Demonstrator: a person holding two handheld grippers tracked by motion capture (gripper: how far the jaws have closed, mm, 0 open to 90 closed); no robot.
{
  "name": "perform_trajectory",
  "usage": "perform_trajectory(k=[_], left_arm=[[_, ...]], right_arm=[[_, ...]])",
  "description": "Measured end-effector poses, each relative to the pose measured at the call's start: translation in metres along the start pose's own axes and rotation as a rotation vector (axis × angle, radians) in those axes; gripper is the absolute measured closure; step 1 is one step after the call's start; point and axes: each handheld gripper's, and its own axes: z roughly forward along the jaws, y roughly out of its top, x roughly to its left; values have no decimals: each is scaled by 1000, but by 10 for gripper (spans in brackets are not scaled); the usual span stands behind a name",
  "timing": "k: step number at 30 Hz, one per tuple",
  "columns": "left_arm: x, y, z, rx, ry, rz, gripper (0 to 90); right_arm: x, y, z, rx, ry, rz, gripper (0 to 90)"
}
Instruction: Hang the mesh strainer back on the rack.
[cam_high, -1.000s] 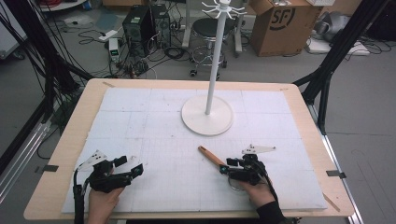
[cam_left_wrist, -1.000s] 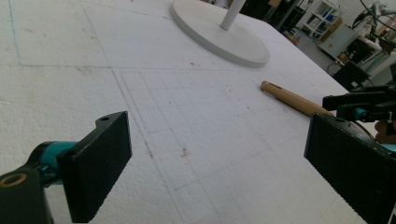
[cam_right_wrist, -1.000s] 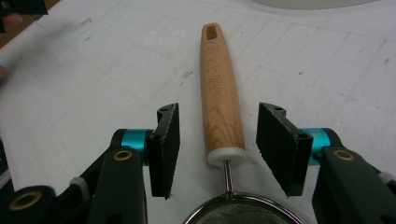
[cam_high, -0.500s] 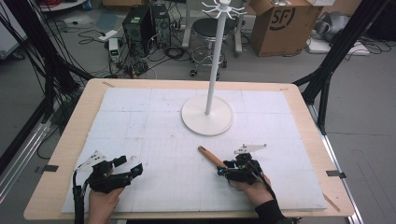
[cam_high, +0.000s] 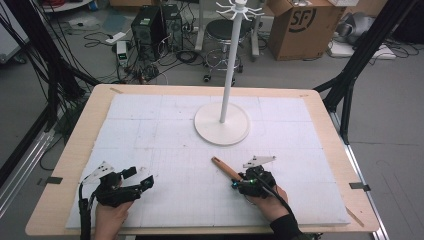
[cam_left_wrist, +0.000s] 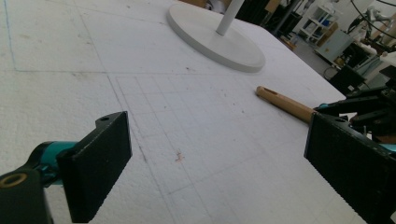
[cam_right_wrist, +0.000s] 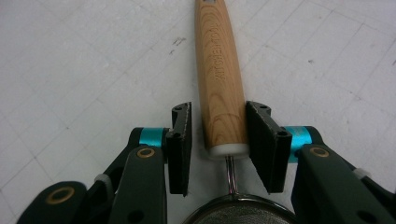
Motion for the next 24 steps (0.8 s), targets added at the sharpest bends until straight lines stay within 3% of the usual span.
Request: perform_trajectory(k=[8,14,21,24], left_arm=[[-2,0,1,4,2,6,81],[-2,-1,2,10,1,8,81],[-3,-1,6,23,-6,11,81],[-4,-1,8,23,-8,13,81]], right_arm=[[-1,4,1,32,8,-15,632],[4,18,3,139,-26,-46,637],[5,26,6,189,-32,-63,643],[6,32,8,241,-40,-75,649]])
